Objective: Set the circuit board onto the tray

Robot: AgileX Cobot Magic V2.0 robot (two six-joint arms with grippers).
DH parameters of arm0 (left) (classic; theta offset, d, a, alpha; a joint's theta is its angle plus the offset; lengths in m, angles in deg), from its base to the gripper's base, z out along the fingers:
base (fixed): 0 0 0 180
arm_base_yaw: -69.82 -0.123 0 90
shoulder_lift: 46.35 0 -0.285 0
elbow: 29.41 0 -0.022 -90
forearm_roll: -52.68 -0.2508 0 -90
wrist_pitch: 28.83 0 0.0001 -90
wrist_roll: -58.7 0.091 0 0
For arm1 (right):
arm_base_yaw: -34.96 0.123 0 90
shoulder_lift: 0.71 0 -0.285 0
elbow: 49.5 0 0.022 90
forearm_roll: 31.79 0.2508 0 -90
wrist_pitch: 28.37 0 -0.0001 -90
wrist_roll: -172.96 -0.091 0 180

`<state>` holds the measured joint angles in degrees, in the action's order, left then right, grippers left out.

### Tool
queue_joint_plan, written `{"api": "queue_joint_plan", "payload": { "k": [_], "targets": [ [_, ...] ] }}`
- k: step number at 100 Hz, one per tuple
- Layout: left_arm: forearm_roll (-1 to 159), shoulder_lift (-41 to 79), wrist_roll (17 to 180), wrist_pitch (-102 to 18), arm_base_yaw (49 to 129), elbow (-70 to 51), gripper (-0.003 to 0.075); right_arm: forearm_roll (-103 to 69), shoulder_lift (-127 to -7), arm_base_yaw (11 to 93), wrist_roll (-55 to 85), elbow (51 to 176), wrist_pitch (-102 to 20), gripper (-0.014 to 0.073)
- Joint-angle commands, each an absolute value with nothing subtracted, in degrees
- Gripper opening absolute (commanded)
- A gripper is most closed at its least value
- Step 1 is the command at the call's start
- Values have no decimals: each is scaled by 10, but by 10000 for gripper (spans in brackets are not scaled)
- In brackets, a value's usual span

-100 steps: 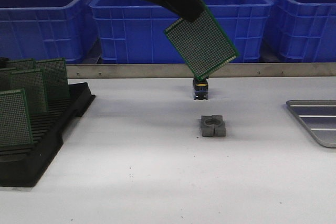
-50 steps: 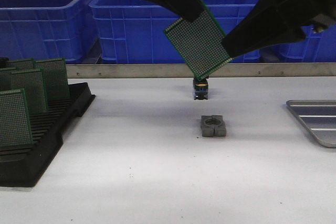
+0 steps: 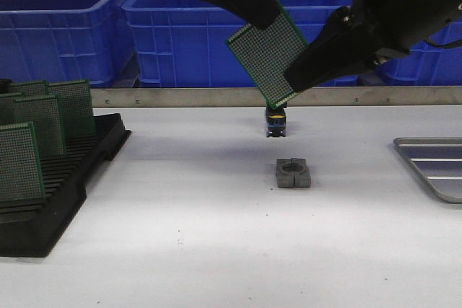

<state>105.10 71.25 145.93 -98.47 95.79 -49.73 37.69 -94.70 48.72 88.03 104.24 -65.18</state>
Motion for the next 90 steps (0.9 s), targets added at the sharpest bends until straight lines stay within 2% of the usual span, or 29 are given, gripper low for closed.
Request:
{"api": "queue_joint_plan", "payload": {
  "k": [1, 9, 18, 26, 33, 44, 59, 90],
  "targets": [
    [1092, 678, 1455, -1024, 962, -515, -2, 403, -929, 486, 885, 1061, -657, -69],
    [1092, 678, 1455, -1024, 962, -515, 85, 403, -929, 486, 884, 1061, -666, -69],
    [1092, 678, 1455, -1023, 961, -515, 254, 403, -929, 486, 854, 1061, -684, -69],
    [1092, 678, 1455, -1015, 961, -515, 393, 393, -929, 484, 767, 1061, -696, -69],
    [1092, 678, 1455, -1002, 961, -515, 448, 362, -929, 478, 677, 1061, -704, -69],
    [1092, 678, 1455, -992, 961, -516, 452, 278, -929, 453, 559, 1061, -712, -69],
    [1092, 678, 1455, -988, 961, -516, 452, 232, -929, 378, 443, 1061, -739, -69],
    [1093, 678, 1455, -988, 961, -516, 451, 233, -991, 190, 369, 1061, -736, -69]
  ]
}}
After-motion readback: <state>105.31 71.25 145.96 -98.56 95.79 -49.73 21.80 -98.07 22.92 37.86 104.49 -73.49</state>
